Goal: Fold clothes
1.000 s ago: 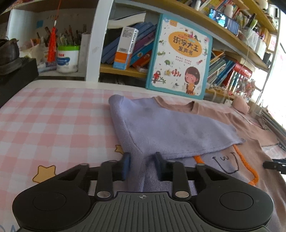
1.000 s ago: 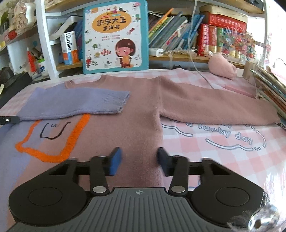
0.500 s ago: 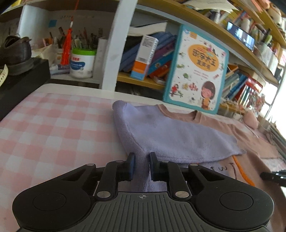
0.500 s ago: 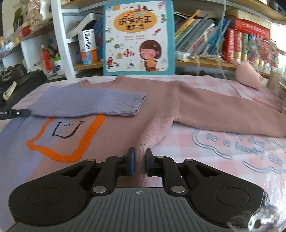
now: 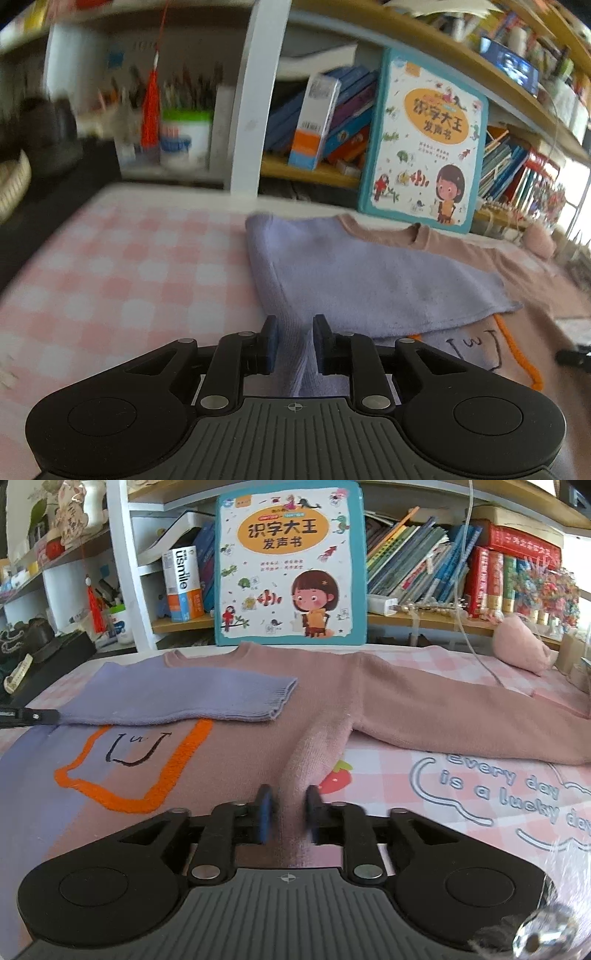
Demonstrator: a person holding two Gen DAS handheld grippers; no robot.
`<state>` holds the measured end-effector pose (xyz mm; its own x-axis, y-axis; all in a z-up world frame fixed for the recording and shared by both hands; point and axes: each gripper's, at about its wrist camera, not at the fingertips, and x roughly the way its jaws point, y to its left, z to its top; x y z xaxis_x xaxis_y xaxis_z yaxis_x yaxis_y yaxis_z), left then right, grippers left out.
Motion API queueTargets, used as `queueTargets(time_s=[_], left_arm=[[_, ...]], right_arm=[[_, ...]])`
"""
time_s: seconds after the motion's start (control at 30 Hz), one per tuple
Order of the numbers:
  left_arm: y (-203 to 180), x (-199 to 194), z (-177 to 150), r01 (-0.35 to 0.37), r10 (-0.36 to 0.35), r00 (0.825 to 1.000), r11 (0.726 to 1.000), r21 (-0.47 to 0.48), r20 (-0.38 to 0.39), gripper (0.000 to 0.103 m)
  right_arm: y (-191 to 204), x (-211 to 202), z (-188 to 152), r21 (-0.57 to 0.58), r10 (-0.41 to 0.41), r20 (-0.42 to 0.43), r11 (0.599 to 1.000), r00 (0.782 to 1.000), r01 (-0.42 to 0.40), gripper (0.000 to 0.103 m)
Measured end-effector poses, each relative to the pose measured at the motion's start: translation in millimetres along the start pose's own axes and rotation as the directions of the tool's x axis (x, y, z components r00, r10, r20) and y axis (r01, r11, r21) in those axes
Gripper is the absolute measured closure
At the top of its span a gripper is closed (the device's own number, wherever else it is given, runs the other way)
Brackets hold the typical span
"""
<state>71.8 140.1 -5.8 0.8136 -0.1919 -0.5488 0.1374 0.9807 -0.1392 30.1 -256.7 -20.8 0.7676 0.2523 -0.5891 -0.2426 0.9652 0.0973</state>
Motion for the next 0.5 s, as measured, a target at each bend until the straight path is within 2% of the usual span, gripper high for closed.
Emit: queueTargets(time_s=[0.1,0.17,0.23,0.4,0.47,0.5], left_arm=[[-13,-18,6,-0.015,0.011,0.998,0.997,0.07,0.064,0.072],[-23,-27,7,-0.003,-0.007,0.995,0.995,0.1,0.099,0.058],[-34,-31,5,0.015,-0.029,0.993,0.992,0.122,0.117,0.049],[-55,-27,-3,0.075,-0.09,0.991,0.987,0.146,0.101,0.04],[-62,-25,-8,0.094,-0.109,0.99,0.983,0.157,0.091,0.037],[-66,-25,-10,0.099,-0.115,0.99,0.981,0.169,0.087,0.036]], right_arm=[[-5,-7,-2,0.007,-0.015,0.019,1.0,1.0,0.015,0.063],[-7,-11,-2,0.011,-0.032,0.034,0.999,0.999,0.032,0.058],[-10,-15,-2,0.017,-0.047,0.048,0.999,0.998,0.046,0.053],[-14,-25,-3,0.02,-0.081,0.075,0.997,0.994,0.08,0.039],[-16,-28,-3,0.022,-0.101,0.085,0.995,0.991,0.1,0.029],[-17,-30,-4,0.024,-0.112,0.09,0.994,0.99,0.11,0.028]])
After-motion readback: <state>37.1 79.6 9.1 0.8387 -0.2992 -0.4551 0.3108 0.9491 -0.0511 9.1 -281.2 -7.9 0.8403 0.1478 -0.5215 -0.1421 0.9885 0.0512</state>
